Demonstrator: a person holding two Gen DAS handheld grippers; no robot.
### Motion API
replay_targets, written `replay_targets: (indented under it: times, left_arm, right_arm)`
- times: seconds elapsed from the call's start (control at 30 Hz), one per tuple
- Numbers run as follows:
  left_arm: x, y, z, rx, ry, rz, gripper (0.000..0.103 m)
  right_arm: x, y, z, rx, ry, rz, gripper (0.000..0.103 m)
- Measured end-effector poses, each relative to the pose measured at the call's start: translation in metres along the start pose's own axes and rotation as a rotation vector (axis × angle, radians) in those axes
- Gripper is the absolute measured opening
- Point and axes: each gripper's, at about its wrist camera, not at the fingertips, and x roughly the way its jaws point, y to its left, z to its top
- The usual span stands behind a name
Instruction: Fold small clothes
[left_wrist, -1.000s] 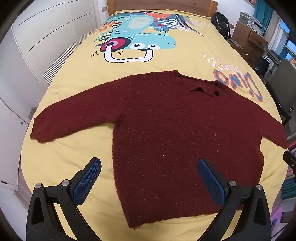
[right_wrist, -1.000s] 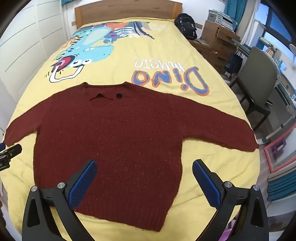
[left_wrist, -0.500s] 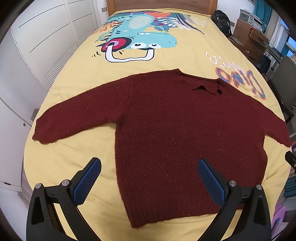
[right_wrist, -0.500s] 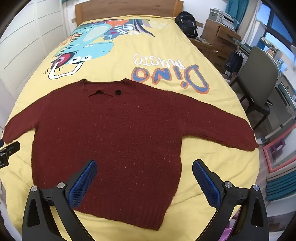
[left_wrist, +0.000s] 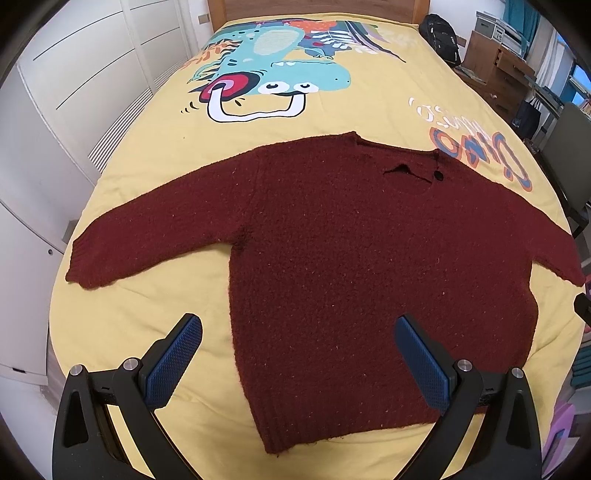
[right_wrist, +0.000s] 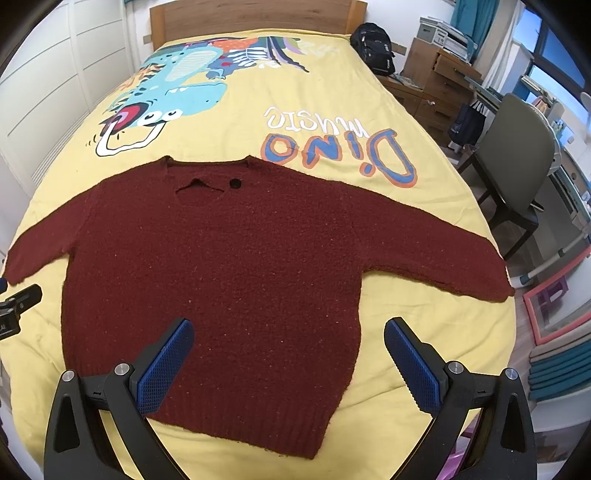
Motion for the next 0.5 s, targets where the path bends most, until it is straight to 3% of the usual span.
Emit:
replay_targets:
  times: [0.5]
  left_arm:
    - [0.0019,-0.0027,-0.0012,0.012,0.004,-0.003,0.102]
  right_arm:
    - [-0.0017,-0.0010,-0.0010,-0.008,0.004,-0.007,0.103]
